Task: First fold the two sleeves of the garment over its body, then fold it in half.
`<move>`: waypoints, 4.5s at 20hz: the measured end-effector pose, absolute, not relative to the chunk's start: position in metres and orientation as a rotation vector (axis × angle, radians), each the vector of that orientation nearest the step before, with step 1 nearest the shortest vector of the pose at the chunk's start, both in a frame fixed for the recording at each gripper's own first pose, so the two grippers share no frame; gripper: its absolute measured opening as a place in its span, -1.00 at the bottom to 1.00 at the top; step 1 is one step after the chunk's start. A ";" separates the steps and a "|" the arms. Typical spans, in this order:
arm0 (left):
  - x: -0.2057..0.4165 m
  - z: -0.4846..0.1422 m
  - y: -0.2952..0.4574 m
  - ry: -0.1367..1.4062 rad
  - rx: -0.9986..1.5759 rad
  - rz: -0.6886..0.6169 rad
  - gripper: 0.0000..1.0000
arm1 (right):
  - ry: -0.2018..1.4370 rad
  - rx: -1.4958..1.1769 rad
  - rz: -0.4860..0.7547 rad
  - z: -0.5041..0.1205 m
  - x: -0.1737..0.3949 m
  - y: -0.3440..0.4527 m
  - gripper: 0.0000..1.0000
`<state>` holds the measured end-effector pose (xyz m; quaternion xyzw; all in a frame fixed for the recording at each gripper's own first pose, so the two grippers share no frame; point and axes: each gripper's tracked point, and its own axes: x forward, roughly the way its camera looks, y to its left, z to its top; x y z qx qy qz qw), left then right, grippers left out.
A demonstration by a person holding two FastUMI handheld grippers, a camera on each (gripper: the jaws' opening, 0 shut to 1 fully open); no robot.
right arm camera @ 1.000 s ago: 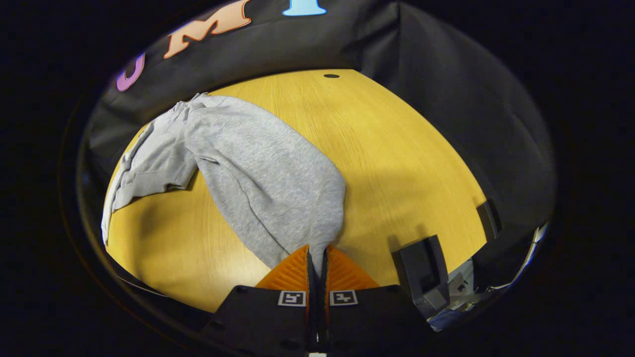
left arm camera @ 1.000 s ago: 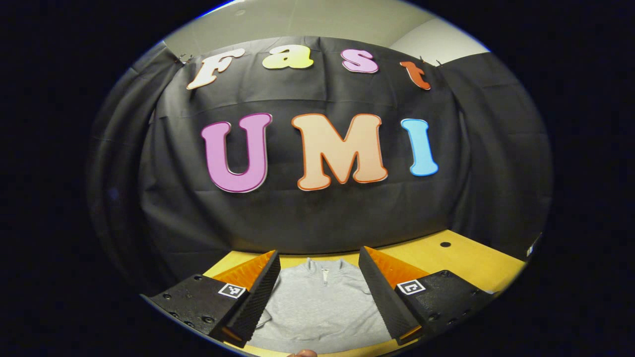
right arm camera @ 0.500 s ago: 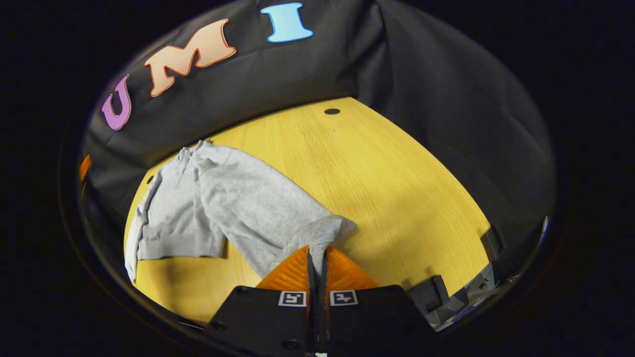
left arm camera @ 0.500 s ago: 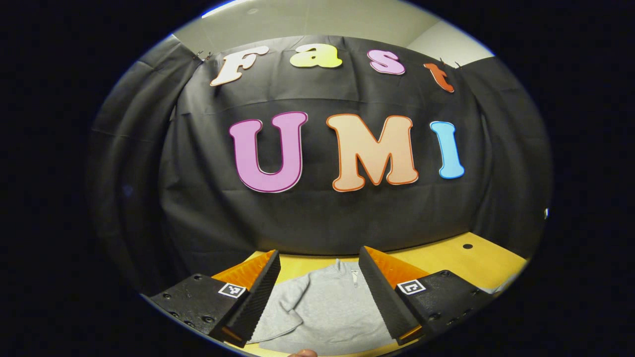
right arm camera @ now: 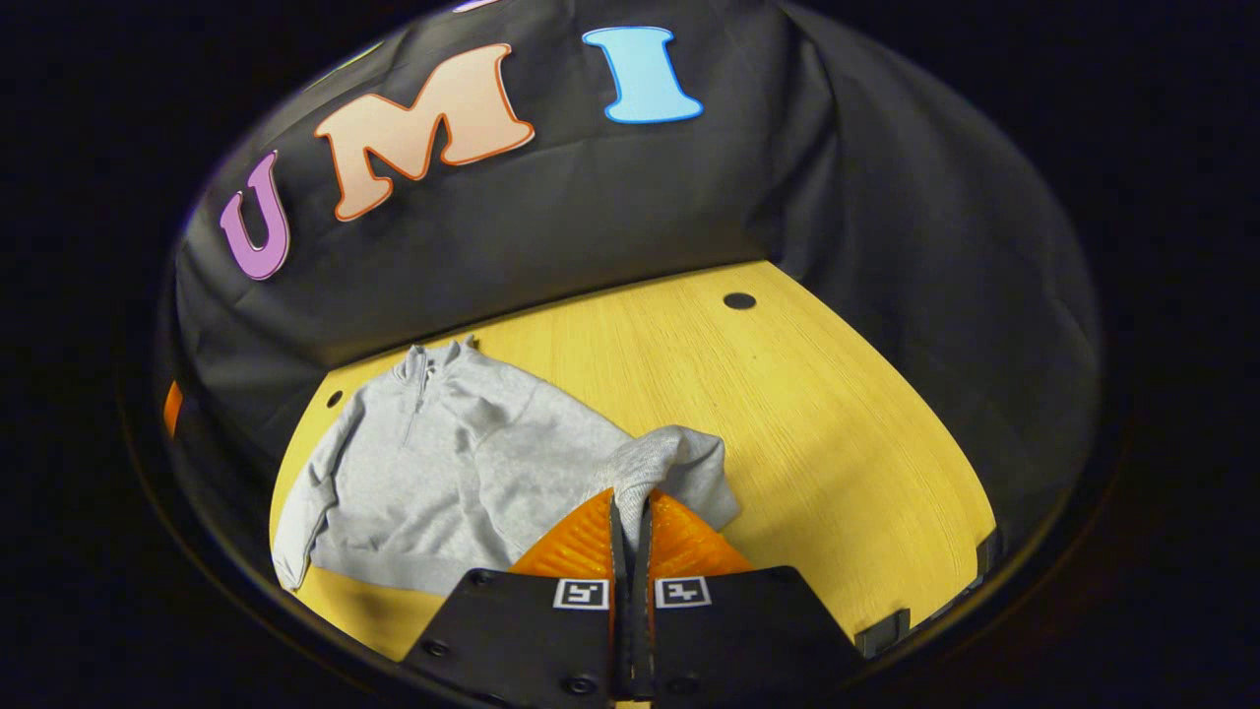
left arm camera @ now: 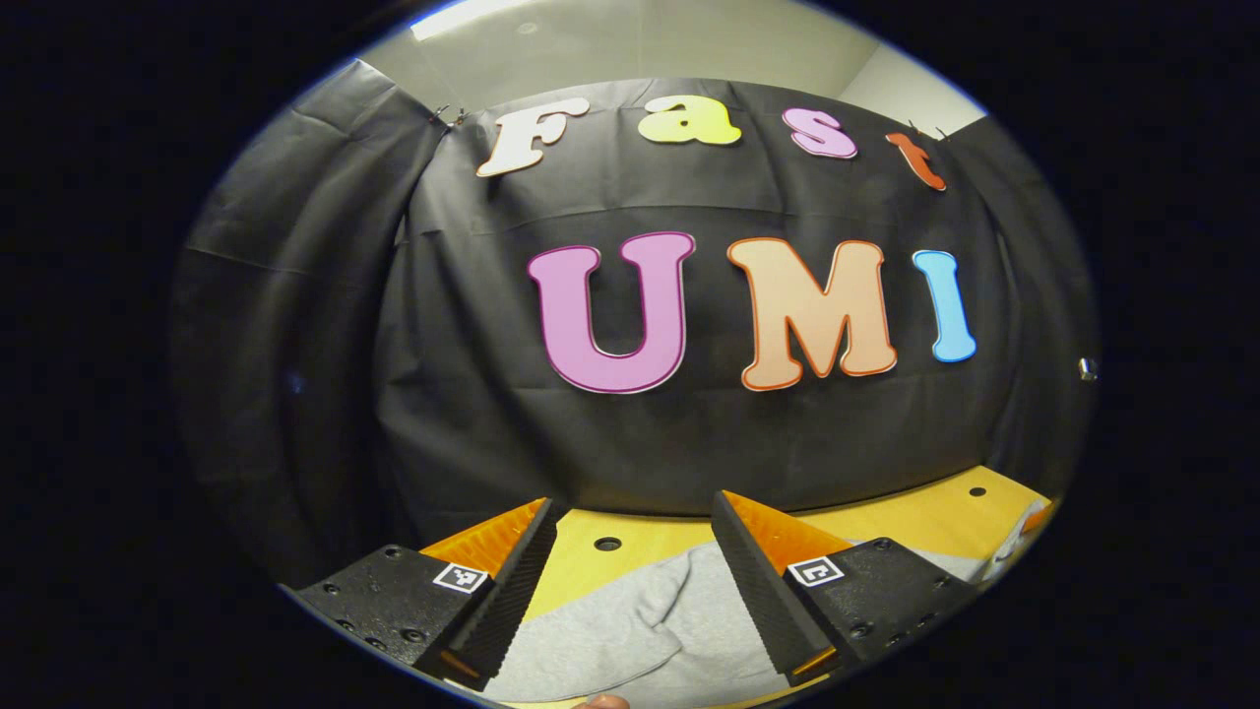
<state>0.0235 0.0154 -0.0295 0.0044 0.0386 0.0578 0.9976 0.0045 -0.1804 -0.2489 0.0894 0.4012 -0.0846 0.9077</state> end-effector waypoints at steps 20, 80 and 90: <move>-0.038 -0.048 0.193 0.126 0.027 0.436 0.89 | 0.725 0.133 0.126 -0.227 0.152 0.040 -0.95; -0.162 -0.347 0.242 0.845 -0.309 0.601 0.94 | 0.795 -0.018 0.346 -0.252 0.115 0.068 0.97; -0.140 -0.349 0.223 0.881 -0.313 0.492 -0.01 | 0.790 -0.013 0.347 -0.251 0.108 0.065 0.97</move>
